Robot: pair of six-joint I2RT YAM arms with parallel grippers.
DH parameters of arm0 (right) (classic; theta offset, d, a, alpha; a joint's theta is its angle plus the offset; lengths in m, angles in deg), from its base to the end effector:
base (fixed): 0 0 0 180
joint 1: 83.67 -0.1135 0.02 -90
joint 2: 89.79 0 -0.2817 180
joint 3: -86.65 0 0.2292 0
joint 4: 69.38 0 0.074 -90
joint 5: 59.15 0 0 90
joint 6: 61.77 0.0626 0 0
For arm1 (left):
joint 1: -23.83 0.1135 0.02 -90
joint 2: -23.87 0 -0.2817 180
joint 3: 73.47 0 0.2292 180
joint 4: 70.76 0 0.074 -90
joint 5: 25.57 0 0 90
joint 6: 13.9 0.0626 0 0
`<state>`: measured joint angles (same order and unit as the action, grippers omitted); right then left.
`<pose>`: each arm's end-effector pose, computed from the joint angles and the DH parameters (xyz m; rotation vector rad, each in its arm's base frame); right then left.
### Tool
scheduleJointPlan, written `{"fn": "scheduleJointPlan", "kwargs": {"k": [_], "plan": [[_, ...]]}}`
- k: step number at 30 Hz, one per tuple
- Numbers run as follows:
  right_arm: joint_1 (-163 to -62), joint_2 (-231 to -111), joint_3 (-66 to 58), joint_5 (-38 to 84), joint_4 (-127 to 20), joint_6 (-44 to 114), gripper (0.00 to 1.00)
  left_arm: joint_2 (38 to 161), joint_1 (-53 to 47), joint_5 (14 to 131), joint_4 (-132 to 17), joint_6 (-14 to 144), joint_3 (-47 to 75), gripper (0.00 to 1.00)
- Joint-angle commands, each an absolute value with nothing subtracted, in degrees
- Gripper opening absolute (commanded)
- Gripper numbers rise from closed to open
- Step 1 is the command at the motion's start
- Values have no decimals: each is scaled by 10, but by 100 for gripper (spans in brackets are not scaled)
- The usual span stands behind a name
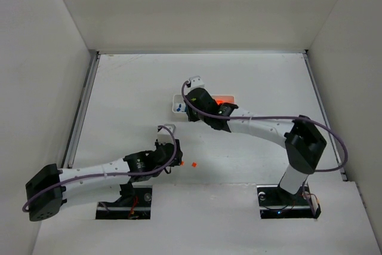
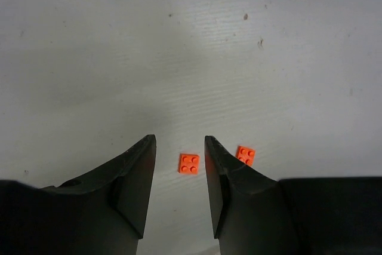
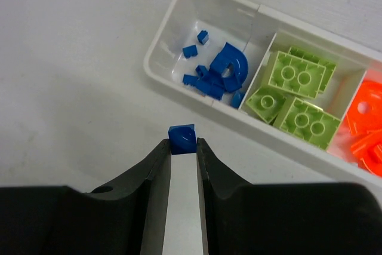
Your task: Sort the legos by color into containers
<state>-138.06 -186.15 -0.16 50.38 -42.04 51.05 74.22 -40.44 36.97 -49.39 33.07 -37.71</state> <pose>0.2404 0.2997 0.2756 -0.4146 2.1592 0.3885 0.0985 -0.1378 0.1966 0.1334 2.1699 -0.5737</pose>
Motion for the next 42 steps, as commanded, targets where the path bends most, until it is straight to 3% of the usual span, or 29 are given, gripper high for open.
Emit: {"fn": "scheduleJointPlan", "kwargs": {"k": [1,8,12,14,42], "plan": [[-1363,-1906,-52,490,-444,490,28,770,-429,349,-483,296,-381,35],[-1336,-1967,-100,491,-481,495,33,838,-471,340,-486,281,-368,36],[-1328,-1971,-102,488,-502,504,53,859,-485,332,-488,280,-362,37],[-1328,-1965,-95,486,-504,505,58,870,-489,331,-491,280,-360,37],[-1337,-1786,145,509,-579,555,56,990,-556,248,-428,240,-303,22]]}}
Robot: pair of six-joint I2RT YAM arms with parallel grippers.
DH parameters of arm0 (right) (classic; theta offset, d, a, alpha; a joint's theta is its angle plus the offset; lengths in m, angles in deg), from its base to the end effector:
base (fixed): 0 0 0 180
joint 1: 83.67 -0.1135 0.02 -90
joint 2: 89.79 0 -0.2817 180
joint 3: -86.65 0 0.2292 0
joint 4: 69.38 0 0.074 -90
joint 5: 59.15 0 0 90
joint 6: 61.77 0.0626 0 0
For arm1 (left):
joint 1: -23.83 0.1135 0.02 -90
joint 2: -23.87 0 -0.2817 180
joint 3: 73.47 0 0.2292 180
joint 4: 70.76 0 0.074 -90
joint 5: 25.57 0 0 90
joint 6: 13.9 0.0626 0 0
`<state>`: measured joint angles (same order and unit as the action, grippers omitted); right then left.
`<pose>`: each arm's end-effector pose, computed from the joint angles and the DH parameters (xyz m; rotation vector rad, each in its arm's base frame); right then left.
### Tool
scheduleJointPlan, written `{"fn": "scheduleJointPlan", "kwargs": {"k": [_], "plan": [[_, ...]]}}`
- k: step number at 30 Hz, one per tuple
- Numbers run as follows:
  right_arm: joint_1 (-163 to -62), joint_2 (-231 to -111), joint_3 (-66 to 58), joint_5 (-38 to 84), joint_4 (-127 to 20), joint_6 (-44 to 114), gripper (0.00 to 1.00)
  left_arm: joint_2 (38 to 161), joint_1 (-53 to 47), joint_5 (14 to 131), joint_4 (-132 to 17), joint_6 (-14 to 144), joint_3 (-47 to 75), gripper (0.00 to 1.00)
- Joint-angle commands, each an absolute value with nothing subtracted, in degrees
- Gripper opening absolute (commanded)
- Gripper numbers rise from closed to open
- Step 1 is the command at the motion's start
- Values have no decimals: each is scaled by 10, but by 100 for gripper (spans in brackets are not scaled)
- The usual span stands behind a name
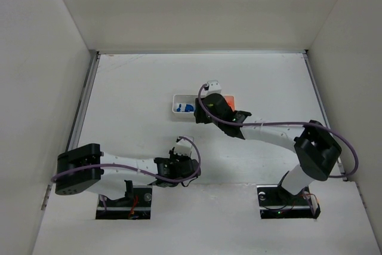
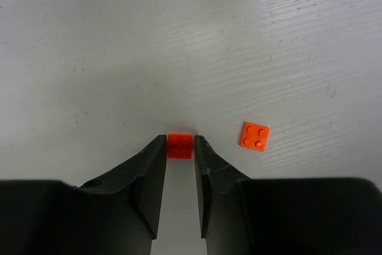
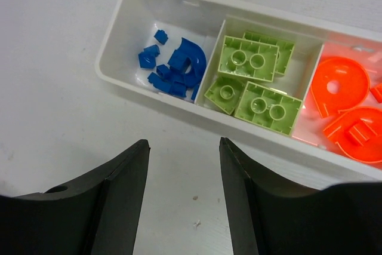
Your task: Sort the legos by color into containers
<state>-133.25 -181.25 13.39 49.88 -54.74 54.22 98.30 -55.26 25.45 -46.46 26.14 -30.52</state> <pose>0.2469 0.2584 0.2513 -0.2450 2.1249 0.4288 0.0782 -0.1976 0.1637 0.3317 2.2609 -0.2855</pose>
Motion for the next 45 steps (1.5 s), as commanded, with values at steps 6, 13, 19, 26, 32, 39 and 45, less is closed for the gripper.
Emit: {"fn": "scheduleJointPlan", "kwargs": {"k": [6,13,19,26,32,39,45], "plan": [[-1345,-1748,190,519,-579,561,57,974,-551,240,-427,233,-308,15],[-1377,-1673,269,522,-572,566,56,902,-536,240,-417,253,-289,14],[-1400,-1599,345,546,-564,613,56,874,-474,254,-454,325,-243,14],[-1386,-1563,404,560,-525,686,54,954,-400,301,-580,465,-130,14],[-1388,-1522,448,577,-506,753,49,1081,-320,408,-681,496,-39,14],[-1404,-1477,489,576,-499,799,47,1237,-287,465,-714,498,87,15],[-1412,-1453,499,576,-504,796,48,1326,-276,491,-725,493,160,16]]}}
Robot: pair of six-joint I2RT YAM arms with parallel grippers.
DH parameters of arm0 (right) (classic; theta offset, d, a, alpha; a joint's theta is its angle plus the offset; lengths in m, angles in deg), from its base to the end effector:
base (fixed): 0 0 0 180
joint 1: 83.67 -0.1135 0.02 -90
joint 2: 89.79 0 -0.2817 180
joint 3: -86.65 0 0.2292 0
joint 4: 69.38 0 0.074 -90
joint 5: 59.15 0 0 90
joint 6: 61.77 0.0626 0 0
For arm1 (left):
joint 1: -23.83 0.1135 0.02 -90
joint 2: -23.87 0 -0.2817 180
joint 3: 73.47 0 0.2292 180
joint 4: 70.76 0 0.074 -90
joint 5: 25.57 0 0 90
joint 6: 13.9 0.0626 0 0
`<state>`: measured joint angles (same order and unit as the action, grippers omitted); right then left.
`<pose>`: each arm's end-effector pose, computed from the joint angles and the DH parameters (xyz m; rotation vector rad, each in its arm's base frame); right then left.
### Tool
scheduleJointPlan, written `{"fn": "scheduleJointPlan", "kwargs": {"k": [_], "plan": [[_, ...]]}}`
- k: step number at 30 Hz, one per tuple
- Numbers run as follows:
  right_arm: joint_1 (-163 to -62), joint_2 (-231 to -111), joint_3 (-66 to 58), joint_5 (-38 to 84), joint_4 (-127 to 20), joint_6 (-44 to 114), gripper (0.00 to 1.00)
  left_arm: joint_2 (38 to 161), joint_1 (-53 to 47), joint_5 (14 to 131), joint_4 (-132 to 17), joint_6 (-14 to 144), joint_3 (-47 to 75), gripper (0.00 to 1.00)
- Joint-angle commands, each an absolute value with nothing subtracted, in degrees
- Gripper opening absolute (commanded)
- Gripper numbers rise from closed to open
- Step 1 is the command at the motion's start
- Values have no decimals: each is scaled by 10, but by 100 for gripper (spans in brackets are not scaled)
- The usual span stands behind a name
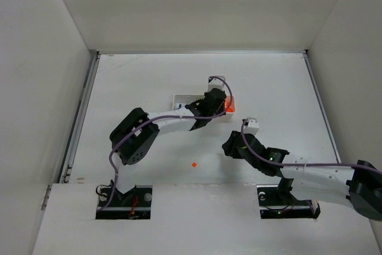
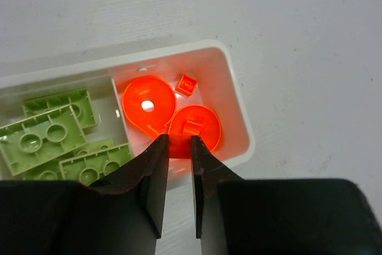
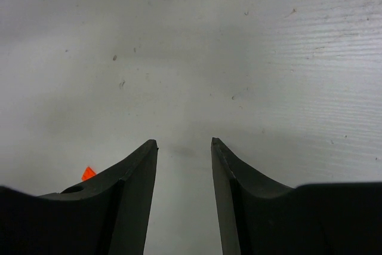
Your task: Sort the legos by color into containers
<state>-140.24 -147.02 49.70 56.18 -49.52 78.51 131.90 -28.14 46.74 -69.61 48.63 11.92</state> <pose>0.1228 0.1374 0.1867 0.1104 2.2428 0.5346 0.2867 -0.3357 0.2392 0.2265 2.0015 -0.5951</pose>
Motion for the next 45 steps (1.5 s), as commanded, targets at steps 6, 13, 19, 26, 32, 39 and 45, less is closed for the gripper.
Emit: {"fn": "scheduleJointPlan", "kwargs": {"k": [6,13,19,26,32,39,45], "plan": [[-1424,-1445,492,565,-511,758,52,1326,-265,486,-725,491,163,41],[-1477,-1516,451,524,-538,694,51,1225,-245,465,-724,470,87,47],[-1536,-1612,398,467,-575,628,51,1084,-220,458,-727,444,-43,47],[-1553,-1723,335,461,-583,564,51,902,-207,422,-698,422,-203,47],[-1565,-1778,299,444,-570,532,50,748,-204,397,-604,394,-287,47],[-1577,-1822,260,442,-546,511,47,636,-178,384,-507,376,-337,47],[-1582,-1846,238,459,-515,508,38,597,-163,385,-470,383,-335,47]]}}
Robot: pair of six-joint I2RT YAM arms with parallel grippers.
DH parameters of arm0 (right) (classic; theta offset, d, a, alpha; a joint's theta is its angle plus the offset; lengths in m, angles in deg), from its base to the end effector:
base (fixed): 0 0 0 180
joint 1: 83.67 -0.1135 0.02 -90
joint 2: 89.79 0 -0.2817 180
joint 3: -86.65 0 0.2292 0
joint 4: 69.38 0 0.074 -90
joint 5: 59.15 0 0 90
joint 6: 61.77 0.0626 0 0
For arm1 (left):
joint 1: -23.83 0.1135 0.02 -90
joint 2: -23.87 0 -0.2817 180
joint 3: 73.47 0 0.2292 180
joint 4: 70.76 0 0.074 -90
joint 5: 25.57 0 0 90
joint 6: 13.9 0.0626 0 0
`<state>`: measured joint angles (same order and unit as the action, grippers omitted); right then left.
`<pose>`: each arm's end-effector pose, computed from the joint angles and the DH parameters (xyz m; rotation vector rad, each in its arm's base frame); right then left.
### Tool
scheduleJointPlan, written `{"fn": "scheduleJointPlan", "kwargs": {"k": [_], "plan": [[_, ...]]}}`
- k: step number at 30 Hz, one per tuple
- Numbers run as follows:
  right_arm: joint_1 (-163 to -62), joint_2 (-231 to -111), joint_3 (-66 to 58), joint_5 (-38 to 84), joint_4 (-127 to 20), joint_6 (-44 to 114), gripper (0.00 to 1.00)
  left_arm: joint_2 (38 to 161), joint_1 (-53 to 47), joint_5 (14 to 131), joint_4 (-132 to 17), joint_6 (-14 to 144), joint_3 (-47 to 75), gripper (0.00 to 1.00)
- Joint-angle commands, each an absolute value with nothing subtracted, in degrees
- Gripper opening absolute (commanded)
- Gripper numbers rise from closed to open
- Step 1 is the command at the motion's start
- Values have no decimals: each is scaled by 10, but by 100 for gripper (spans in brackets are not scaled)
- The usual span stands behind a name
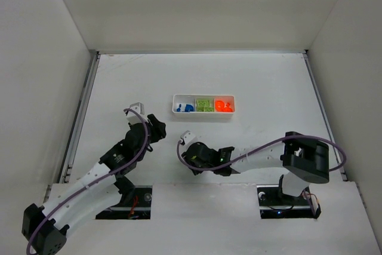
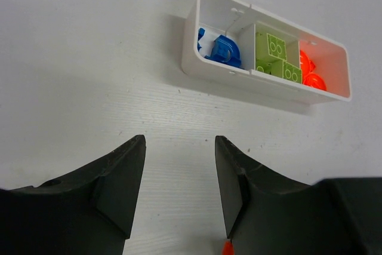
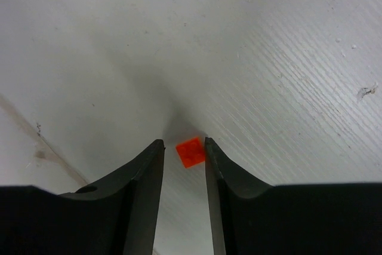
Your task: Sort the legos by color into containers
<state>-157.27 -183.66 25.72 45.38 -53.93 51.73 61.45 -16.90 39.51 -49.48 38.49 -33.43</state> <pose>0.1056 0.3033 0.1693 -0.9242 2.2559 0.4880 0.1305 -0.0776 0.2530 -0.2458 1.8858 -0.5273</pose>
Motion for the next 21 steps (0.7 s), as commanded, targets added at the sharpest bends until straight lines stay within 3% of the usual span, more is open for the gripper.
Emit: {"fn": "scheduleJointPlan", "kwargs": {"k": [1,4,9,21], "plan": [[-1582,-1847,237,460,-512,508,36,593,-161,385,-466,385,-333,47],[-1587,-1848,233,461,-496,513,35,583,-154,384,-460,390,-332,47],[-1600,-1845,229,474,-481,515,42,573,-141,386,-455,395,-332,47],[-1601,-1839,224,496,-469,520,25,569,-136,387,-457,396,-327,47]]}}
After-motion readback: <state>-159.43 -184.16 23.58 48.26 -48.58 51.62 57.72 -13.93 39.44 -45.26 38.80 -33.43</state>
